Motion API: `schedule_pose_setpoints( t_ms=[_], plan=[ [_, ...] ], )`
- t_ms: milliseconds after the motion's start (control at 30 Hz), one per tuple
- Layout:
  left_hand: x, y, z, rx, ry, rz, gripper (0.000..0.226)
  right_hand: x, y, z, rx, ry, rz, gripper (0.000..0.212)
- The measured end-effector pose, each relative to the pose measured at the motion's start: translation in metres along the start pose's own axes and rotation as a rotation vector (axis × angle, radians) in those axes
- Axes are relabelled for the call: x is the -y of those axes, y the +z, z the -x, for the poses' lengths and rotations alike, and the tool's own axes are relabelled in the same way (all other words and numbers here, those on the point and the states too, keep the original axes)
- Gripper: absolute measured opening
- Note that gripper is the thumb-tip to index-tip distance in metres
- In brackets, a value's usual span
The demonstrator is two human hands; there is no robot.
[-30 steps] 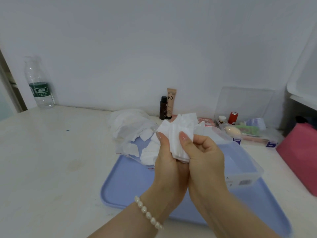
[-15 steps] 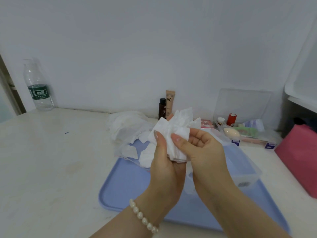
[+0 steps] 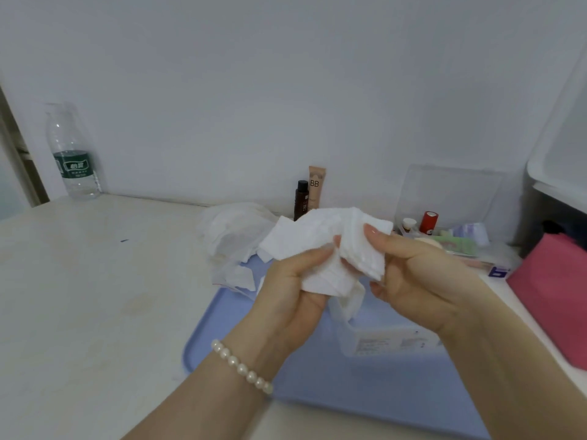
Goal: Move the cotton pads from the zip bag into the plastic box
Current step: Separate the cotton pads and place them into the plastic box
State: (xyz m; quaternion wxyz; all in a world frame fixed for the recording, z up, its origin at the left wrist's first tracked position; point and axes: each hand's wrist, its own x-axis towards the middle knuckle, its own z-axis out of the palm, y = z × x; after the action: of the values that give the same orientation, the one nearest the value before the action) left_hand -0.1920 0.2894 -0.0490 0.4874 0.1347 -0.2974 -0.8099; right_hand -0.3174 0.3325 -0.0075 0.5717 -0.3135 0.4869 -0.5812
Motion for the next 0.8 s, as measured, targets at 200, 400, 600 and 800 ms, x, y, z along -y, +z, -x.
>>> schedule_pose_setpoints(
  t_ms=[200, 400, 600, 800],
  plan=[
    [0.002, -0.004, -0.005, -0.076, -0.039, -0.058, 0.032, 0.012, -0.012, 0.001, 0.067, 0.006, -0.048, 0.023],
    [-0.002, -0.007, -0.004, -0.072, -0.062, -0.072, 0.031, 0.021, -0.035, -0.009, 0.0, -0.21, -0.081, 0.02],
    [-0.001, -0.008, -0.004, -0.049, -0.057, -0.178, 0.029, 0.007, -0.028, -0.013, -0.007, -0.218, 0.248, 0.053],
    [-0.001, -0.006, -0.002, 0.026, -0.055, -0.19, 0.029, -0.002, -0.019, -0.016, -0.089, -0.29, 0.307, 0.03]
  ],
)
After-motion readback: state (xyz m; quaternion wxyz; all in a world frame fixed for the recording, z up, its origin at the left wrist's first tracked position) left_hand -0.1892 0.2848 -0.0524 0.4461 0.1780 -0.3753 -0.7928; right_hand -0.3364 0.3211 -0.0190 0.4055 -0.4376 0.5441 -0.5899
